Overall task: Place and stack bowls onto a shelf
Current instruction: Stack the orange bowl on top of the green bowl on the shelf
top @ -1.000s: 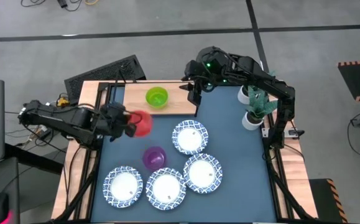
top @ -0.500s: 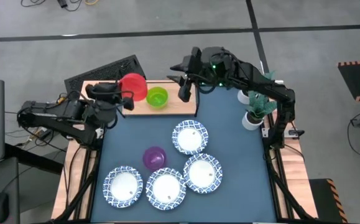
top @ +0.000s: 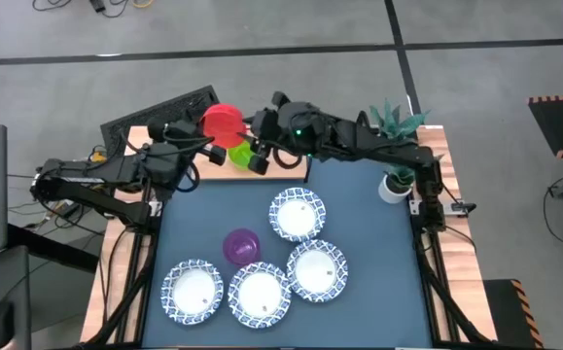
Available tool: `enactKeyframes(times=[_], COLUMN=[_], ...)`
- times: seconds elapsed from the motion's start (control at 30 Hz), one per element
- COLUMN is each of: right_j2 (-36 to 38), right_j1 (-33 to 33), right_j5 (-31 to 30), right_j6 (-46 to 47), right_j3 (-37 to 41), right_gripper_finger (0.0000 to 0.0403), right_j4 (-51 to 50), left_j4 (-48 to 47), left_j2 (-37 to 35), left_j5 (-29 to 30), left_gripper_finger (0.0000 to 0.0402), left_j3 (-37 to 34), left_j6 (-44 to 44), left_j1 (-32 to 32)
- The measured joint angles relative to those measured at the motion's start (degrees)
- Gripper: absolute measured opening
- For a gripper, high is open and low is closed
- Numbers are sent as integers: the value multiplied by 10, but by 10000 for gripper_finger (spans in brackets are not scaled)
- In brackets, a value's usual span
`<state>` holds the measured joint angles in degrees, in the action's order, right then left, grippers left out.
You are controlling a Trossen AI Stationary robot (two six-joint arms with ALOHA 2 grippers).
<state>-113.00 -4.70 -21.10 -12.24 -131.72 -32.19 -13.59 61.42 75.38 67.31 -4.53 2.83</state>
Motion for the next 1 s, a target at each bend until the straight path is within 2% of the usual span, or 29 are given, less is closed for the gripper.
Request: enactKeyframes(times=[0.17, 0.5, 0.63, 0.9, 1.0], right_j2=[-6, -7, -7, -7, -7], right_j1=[6, -2, -5, -9, -9], right_j5=[-75, -89, -89, -97, -97], right_j6=[-3, -3, -2, -3, -3], right_j3=[0, 0, 0, -1, -1], right_gripper_finger=[176, 162, 126, 26, 24], right_j4=[-1, 7, 7, 7, -1], left_j4=[20, 44, 45, 45, 44], left_j2=[6, 5, 5, 5, 5], left_j5=[-2, -35, -38, -48, -58], left_gripper_finger=[0, 0, 0, 1, 3], left_j3=[0, 0, 0, 0, 0], left_j6=[-21, -34, -34, -32, -33], left_j1=[0, 0, 0, 0, -2])
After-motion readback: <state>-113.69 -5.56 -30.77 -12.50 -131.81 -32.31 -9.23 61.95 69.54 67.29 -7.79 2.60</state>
